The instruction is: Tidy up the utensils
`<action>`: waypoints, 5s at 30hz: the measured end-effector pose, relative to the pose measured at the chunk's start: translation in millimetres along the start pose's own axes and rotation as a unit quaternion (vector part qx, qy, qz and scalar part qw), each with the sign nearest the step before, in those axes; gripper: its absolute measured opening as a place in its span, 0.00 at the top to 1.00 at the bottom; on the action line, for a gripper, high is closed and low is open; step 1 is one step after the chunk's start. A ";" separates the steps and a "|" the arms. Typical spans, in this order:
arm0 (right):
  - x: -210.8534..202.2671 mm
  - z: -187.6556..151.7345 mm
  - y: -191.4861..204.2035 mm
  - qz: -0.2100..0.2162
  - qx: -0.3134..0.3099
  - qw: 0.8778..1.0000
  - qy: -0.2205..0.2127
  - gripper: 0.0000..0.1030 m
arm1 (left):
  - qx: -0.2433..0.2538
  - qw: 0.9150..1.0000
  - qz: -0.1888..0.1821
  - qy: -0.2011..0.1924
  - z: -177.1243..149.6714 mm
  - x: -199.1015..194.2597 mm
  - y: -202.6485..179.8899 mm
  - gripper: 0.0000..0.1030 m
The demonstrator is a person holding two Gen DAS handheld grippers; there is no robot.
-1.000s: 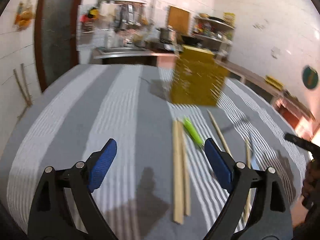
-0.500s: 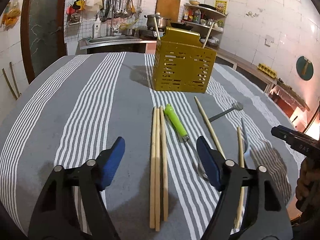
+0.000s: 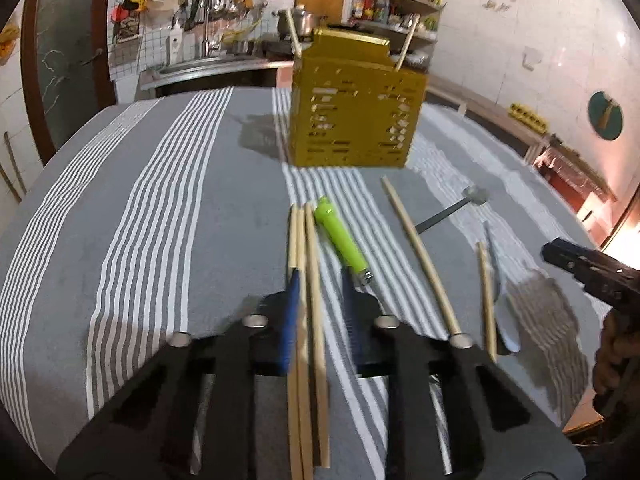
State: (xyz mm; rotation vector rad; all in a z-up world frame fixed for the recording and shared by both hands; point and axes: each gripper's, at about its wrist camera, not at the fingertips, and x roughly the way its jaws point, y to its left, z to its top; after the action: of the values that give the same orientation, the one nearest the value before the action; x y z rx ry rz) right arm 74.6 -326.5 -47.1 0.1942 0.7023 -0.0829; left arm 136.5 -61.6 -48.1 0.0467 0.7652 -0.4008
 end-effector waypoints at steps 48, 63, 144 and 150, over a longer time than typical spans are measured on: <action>25.0 5.2 11.2 0.015 -0.014 1.000 0.020 0.56 | 0.001 0.997 0.022 0.076 14.5 68.8 7.0 0.88; 26.0 6.8 7.8 0.013 -0.012 1.000 0.024 0.56 | -0.018 0.997 0.001 0.081 24.1 65.6 15.5 0.88; 47.8 72.6 36.9 0.054 -0.028 0.995 0.081 0.93 | -0.008 0.999 -0.007 0.053 84.6 45.9 8.8 0.96; 15.1 85.9 32.1 0.088 -0.023 0.996 -0.004 0.93 | -0.028 0.999 -0.022 0.005 93.3 14.6 9.6 0.96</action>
State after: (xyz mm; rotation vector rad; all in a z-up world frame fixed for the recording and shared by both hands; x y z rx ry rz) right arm 145.0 -312.9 12.0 0.2107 0.6749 0.1008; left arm 211.6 -74.9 8.6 -0.0201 0.7873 -0.4221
